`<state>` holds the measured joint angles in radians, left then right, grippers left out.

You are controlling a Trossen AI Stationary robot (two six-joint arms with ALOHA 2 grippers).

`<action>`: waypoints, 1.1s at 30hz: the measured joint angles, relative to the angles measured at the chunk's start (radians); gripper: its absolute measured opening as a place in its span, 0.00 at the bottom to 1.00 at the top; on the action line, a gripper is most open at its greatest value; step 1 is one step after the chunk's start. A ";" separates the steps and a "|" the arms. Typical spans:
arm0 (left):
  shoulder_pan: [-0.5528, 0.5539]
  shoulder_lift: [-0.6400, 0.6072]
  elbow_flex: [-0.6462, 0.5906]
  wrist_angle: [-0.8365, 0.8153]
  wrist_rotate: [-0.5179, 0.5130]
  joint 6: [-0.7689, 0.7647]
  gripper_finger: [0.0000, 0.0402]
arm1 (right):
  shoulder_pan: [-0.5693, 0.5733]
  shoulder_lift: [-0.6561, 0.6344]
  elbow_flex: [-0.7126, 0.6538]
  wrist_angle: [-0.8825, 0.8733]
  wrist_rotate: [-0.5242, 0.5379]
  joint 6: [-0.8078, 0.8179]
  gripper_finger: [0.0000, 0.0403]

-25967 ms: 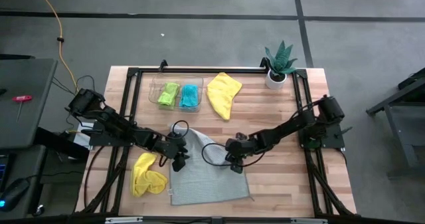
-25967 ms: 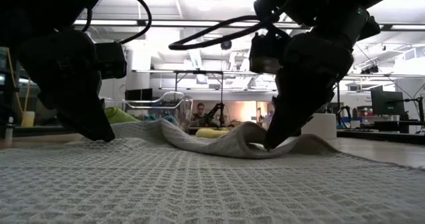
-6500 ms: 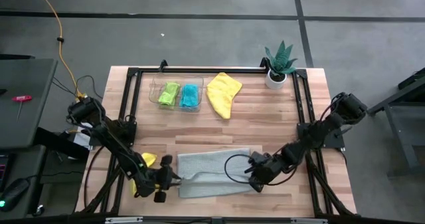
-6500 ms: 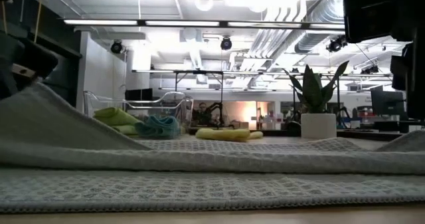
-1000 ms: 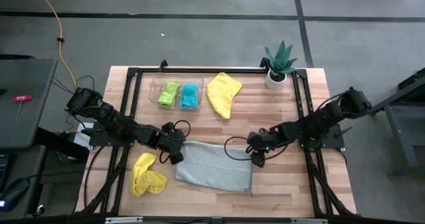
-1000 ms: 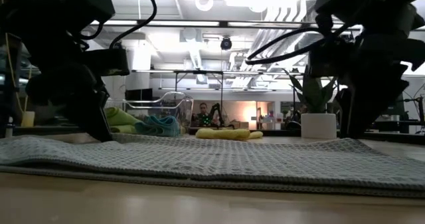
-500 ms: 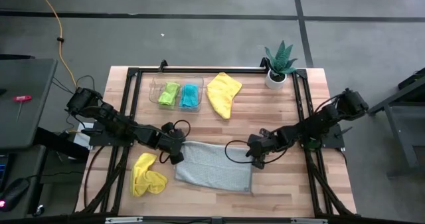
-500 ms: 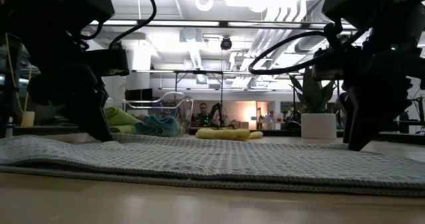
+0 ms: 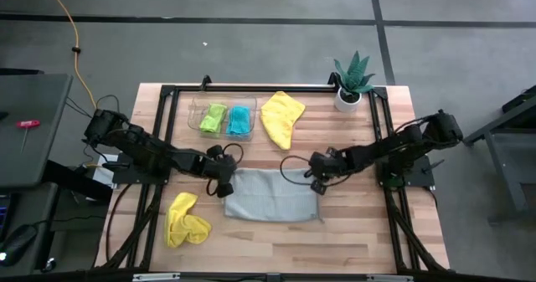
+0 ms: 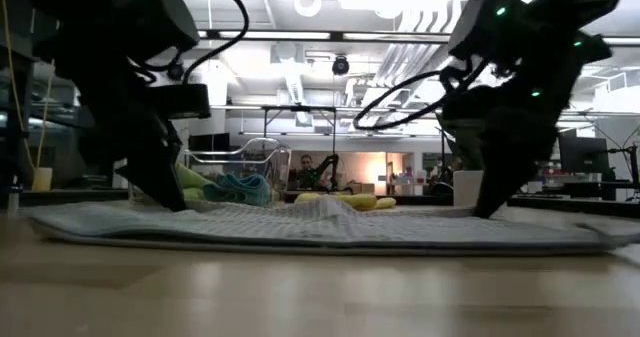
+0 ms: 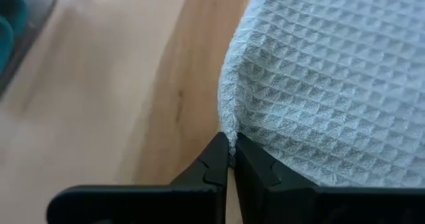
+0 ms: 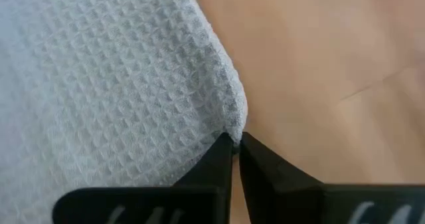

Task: Fold microfiber towels
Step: Fold the gray towel

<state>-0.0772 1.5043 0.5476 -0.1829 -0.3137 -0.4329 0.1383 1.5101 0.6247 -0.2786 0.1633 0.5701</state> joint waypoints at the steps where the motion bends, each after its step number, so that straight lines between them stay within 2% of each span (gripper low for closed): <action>1: 0.016 0.000 0.000 0.000 0.001 0.023 0.01 | -0.019 0.000 0.000 -0.002 0.000 -0.010 0.01; 4: 0.070 0.000 0.000 -0.001 -0.007 0.079 0.02 | -0.070 0.000 0.000 -0.012 0.001 -0.040 0.01; 10: 0.132 0.000 0.000 -0.027 -0.008 0.088 0.02 | -0.129 -0.001 0.002 -0.033 0.001 -0.055 0.01; 21: 0.136 0.000 0.002 -0.059 0.001 0.091 0.03 | -0.133 0.000 0.000 -0.040 0.000 -0.002 0.00; 33: 0.136 0.006 0.088 -0.166 -0.018 0.252 0.03 | -0.134 0.003 0.058 -0.116 0.009 -0.029 0.00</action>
<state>0.0589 1.5101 0.6354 -0.3485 -0.3313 -0.1808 0.0048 1.5131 0.6823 -0.3943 0.1722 0.5411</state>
